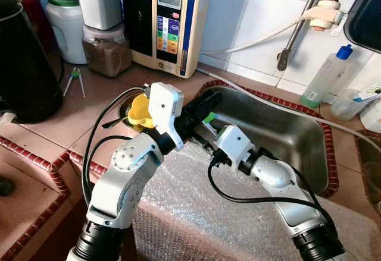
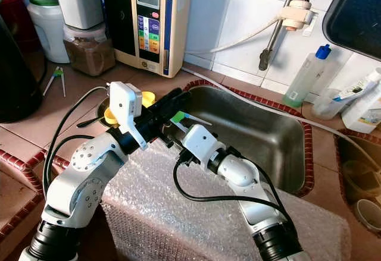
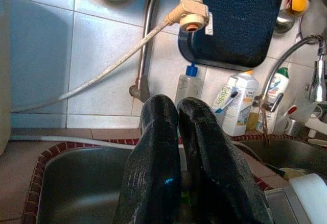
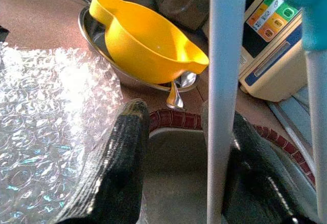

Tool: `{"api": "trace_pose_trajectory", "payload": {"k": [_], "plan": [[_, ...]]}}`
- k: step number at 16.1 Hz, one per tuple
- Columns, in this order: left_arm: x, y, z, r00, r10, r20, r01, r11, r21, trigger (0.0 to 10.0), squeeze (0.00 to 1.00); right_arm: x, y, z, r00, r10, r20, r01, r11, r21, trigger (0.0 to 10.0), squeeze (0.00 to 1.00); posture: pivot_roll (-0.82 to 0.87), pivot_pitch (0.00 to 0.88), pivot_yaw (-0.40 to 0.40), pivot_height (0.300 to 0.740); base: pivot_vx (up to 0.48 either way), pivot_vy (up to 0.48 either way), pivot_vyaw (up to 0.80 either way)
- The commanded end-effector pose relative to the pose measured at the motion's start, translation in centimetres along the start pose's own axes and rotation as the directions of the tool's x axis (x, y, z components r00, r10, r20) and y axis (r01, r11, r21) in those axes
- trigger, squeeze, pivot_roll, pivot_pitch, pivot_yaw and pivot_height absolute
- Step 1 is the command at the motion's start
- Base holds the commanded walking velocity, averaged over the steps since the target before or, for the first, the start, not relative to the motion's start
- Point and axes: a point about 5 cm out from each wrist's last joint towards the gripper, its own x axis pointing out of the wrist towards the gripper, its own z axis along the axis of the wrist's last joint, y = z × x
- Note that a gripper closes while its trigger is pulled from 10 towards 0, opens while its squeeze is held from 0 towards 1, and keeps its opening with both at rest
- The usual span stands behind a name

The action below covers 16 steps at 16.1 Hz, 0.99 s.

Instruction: Kitchen organization

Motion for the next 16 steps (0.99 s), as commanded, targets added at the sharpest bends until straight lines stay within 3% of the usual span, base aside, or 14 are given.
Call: {"api": "trace_pose_trajectory", "payload": {"k": [1, 9, 16], "plan": [[0.1, -0.6, 0.1, 1.0, -0.018, -0.002, 0.018, 1.0, 0.011, 0.0, 0.0, 0.1, 0.2, 0.2, 1.0, 0.01, 0.008, -0.01, 1.0, -0.024, 0.0, 0.0, 0.13, 0.0, -0.104, 0.74, 0.0, 0.0, 0.0], [-0.1, -0.4, 0.0, 1.0, -0.007, -0.01, 0.008, 1.0, 0.015, 0.0, 0.0, -0.6, -1.7, -0.8, 0.99, -0.134, -0.037, 0.131, 0.989, -0.07, 0.0, 0.0, 0.14, 0.0, -0.095, 0.74, 0.0, 0.0, 0.0], [-0.1, -0.3, -0.2, 1.0, -0.004, -0.022, 0.005, 0.999, 0.034, 0.0, 0.0, -0.9, -2.1, -0.9, 0.987, -0.159, -0.036, 0.156, 0.985, -0.073, 0.0, 0.0, 0.14, 0.0, -0.089, 0.74, 0.0, 0.0, 0.0]]}}
